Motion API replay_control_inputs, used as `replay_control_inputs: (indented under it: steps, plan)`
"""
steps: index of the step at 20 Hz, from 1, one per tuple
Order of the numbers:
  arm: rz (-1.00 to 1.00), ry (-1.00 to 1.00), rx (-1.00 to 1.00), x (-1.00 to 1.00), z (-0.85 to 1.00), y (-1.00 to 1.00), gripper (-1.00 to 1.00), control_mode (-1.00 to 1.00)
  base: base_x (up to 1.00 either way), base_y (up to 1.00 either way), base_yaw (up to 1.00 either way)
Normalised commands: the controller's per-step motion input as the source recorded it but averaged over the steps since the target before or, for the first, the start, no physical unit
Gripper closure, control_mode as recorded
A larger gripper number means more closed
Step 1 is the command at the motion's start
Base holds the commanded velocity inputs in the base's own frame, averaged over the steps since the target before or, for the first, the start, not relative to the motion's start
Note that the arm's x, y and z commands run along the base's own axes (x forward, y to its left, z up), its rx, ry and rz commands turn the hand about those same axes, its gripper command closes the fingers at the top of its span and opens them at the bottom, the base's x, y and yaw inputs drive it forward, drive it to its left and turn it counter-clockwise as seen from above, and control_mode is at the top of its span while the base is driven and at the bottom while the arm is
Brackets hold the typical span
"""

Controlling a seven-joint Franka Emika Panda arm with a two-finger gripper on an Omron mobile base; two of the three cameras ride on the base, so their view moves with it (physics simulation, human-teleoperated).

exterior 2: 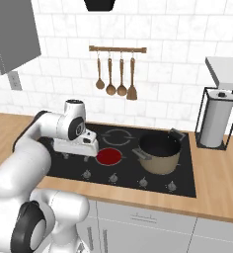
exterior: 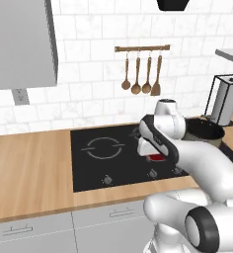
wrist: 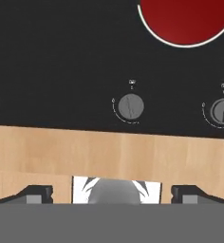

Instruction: Turn off the front center burner of the stove.

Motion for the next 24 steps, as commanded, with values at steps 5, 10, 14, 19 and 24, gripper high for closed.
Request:
replay_control_inputs:
  steps: [5, 10, 14, 19, 24]
  plan:
    - [0.00, -0.03, 0.00, 0.12, -0.52, -0.04, -1.00, -1.00, 0.00, 0.00, 0.00]
    - [0.00, -0.01, 0.00, 0.17, -0.49, -0.13, -1.00, -1.00, 0.00, 0.00, 0.00]
    - [0.00, -0.04, -0.04, 0.26, -0.38, -0.21, -1.00, -1.00, 0.00, 0.00, 0.00]
    - [0.00, -0.02, -0.04, 0.30, -0.28, -0.07, -1.00, -1.00, 0.00, 0.00, 0.00]
    - [0.00, 0.00, -0.01, 0.25, -0.19, 0.00, -1.00, -1.00, 0.00, 0.00, 0.00]
